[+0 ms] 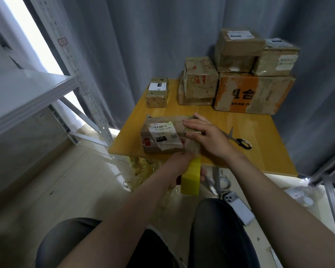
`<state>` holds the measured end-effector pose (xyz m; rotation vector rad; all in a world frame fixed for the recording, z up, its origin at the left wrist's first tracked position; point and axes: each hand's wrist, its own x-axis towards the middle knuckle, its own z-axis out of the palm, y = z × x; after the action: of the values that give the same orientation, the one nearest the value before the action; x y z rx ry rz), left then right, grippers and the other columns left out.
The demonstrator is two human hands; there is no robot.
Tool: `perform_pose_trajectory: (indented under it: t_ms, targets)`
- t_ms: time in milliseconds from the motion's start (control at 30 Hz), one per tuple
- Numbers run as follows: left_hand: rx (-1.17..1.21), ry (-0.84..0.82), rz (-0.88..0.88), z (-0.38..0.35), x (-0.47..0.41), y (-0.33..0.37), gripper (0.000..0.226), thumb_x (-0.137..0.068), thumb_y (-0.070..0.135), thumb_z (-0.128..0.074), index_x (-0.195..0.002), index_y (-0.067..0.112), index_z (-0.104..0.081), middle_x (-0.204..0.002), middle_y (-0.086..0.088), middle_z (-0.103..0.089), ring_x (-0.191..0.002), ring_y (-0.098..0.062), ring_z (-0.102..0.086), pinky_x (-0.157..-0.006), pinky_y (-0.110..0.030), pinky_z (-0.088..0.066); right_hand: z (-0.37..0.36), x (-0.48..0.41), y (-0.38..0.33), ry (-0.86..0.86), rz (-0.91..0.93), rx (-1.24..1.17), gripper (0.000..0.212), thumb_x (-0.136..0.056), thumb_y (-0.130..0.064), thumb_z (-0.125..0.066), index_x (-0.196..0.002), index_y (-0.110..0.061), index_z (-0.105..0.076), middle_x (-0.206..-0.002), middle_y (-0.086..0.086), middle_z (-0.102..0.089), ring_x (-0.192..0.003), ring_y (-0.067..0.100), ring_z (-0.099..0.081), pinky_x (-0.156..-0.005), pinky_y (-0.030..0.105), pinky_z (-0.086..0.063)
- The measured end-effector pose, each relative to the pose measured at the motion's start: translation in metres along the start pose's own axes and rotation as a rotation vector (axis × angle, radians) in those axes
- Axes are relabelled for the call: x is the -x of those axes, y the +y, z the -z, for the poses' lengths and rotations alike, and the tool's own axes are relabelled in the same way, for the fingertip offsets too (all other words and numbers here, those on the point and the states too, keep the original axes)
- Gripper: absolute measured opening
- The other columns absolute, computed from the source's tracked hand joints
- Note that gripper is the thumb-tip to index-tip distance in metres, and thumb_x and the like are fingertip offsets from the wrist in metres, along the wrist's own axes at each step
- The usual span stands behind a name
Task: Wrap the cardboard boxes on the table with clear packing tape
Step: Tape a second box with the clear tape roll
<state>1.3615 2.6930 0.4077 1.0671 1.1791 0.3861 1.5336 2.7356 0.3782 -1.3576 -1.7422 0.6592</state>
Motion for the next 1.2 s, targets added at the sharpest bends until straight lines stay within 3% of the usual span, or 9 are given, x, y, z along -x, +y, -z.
perform_pose_trajectory:
  t_ms: [267, 367, 433, 500, 533, 667, 867, 1033, 1200]
  targets:
    - [-0.001, -0.023, 0.051, 0.001, 0.004, -0.004, 0.025, -0.109, 0.032, -0.047, -0.105, 0.011, -0.060, -0.081, -0.014, -0.076, -0.064, -0.029, -0.072, -0.070, -0.038, -0.060, 0.002, 0.001, -0.006, -0.031, -0.038, 0.024, 0.046, -0.098, -0.025, -0.068, -0.144, -0.023, -0.061, -0.155, -0.013, -0.050, -0.155, 0.006, -0.018, -0.125, 0.034, -0.019]
    - [0.013, 0.010, 0.000, 0.003, 0.003, -0.006, 0.021, -0.106, 0.026, -0.053, -0.109, 0.008, -0.063, -0.096, -0.021, -0.077, -0.082, -0.039, -0.074, -0.083, -0.049, -0.062, 0.003, 0.006, -0.018, -0.033, -0.056, 0.163, 0.046, -0.102, -0.036, -0.062, -0.147, -0.031, -0.057, -0.157, -0.018, -0.045, -0.155, 0.004, -0.012, -0.128, 0.045, -0.006]
    - [0.063, 0.049, -0.011, 0.004, 0.001, -0.008, 0.021, -0.103, 0.023, -0.060, -0.114, 0.006, -0.064, -0.104, -0.025, -0.076, -0.096, -0.045, -0.073, -0.093, -0.058, -0.058, 0.011, 0.015, -0.024, 0.202, -0.085, 0.280, 0.036, -0.105, -0.045, -0.052, -0.138, -0.035, -0.062, -0.147, -0.019, -0.054, -0.150, 0.007, -0.027, -0.127, 0.052, -0.008]
    - [0.115, 0.050, 0.002, 0.003, 0.002, -0.009, 0.027, -0.101, 0.020, -0.062, -0.123, 0.004, -0.061, -0.103, -0.025, -0.076, -0.086, -0.040, -0.075, -0.079, -0.050, -0.063, 0.029, 0.026, -0.021, 0.493, -0.243, 0.386, 0.027, -0.104, -0.045, -0.053, -0.121, -0.030, -0.067, -0.129, -0.008, -0.064, -0.132, 0.020, -0.046, -0.115, 0.053, -0.033]
    - [0.141, 0.041, 0.010, 0.003, 0.003, -0.010, 0.028, -0.102, 0.019, -0.062, -0.125, 0.003, -0.059, -0.100, -0.024, -0.076, -0.077, -0.037, -0.075, -0.067, -0.043, -0.063, 0.039, 0.031, -0.014, 0.528, -0.383, 0.460, 0.027, -0.101, -0.046, -0.057, -0.117, -0.026, -0.066, -0.127, -0.002, -0.063, -0.127, 0.026, -0.047, -0.109, 0.051, -0.038]
    - [0.159, 0.025, 0.037, -0.001, 0.001, -0.012, 0.028, -0.102, 0.018, -0.061, -0.124, 0.001, -0.060, -0.098, -0.023, -0.077, -0.068, -0.032, -0.074, -0.061, -0.038, -0.060, 0.051, 0.053, 0.026, 0.284, -0.820, 0.581, 0.063, -0.088, -0.064, -0.065, -0.125, -0.013, -0.058, -0.134, 0.013, -0.050, -0.130, 0.039, -0.039, -0.105, 0.053, -0.037]
    - [0.131, 0.012, 0.044, 0.000, 0.001, -0.011, 0.018, -0.102, 0.018, -0.060, -0.109, 0.002, -0.063, -0.096, -0.021, -0.077, -0.072, -0.032, -0.072, -0.080, -0.045, -0.059, 0.056, 0.064, 0.031, 0.212, -0.738, 0.546, 0.049, -0.089, -0.050, -0.066, -0.126, -0.018, -0.064, -0.132, 0.006, -0.053, -0.127, 0.035, -0.040, -0.105, 0.051, -0.044]
    - [0.132, 0.017, 0.055, 0.001, 0.002, -0.012, 0.022, -0.101, 0.019, -0.062, -0.115, 0.003, -0.064, -0.098, -0.020, -0.078, -0.076, -0.033, -0.074, -0.080, -0.044, -0.061, 0.047, 0.059, 0.027, 0.242, -0.799, 0.570, 0.090, -0.077, -0.077, -0.069, -0.134, -0.010, -0.048, -0.138, 0.011, -0.048, -0.132, 0.037, -0.038, -0.108, 0.052, -0.040]
    - [0.181, 0.008, 0.052, 0.003, 0.006, -0.012, 0.023, -0.103, 0.019, -0.058, -0.119, 0.003, -0.061, -0.096, -0.021, -0.078, -0.069, -0.031, -0.073, -0.068, -0.039, -0.061, 0.049, 0.061, 0.023, 0.104, -0.747, 0.599, 0.042, -0.085, -0.057, -0.074, -0.114, -0.028, -0.067, -0.123, 0.001, -0.053, -0.130, 0.037, -0.034, -0.113, 0.061, -0.023]
